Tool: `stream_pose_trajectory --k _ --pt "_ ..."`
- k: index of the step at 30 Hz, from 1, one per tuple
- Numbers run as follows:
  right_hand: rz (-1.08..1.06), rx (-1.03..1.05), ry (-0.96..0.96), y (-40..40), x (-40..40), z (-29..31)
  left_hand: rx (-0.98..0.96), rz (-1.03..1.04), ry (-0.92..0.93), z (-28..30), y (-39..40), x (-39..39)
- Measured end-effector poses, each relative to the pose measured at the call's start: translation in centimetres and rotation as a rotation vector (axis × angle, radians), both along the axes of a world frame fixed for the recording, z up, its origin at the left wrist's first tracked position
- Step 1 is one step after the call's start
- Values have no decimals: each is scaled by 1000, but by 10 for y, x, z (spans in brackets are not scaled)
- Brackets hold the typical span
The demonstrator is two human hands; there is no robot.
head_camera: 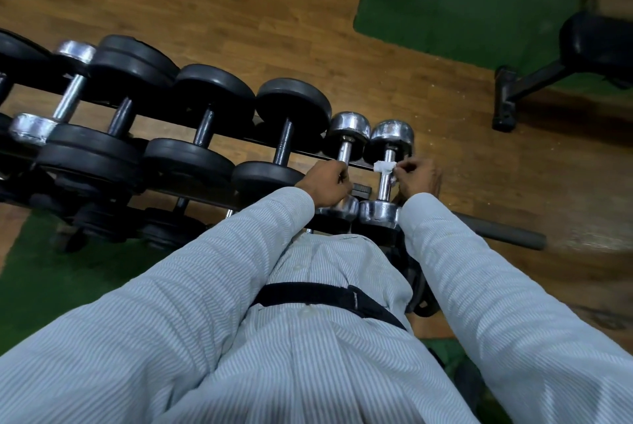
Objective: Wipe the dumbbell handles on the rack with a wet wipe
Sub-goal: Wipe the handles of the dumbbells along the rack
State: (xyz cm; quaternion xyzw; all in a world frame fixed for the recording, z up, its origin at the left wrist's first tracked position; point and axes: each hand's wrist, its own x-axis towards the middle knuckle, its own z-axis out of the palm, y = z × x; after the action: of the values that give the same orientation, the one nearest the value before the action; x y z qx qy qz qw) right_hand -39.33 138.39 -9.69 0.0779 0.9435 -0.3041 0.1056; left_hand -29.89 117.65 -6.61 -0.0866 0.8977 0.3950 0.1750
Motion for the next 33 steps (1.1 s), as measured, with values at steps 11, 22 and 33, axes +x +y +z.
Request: stream_pose_trajectory --k 11,22,33 --pt "547 200 -294 5 9 12 -29 9 18 3 3 4" --pt "-21 -177 -344 13 -8 -5 -48 20 39 6 5 14" --pt "-182 -266 -272 4 0 -13 -25 151 69 6 18 49"
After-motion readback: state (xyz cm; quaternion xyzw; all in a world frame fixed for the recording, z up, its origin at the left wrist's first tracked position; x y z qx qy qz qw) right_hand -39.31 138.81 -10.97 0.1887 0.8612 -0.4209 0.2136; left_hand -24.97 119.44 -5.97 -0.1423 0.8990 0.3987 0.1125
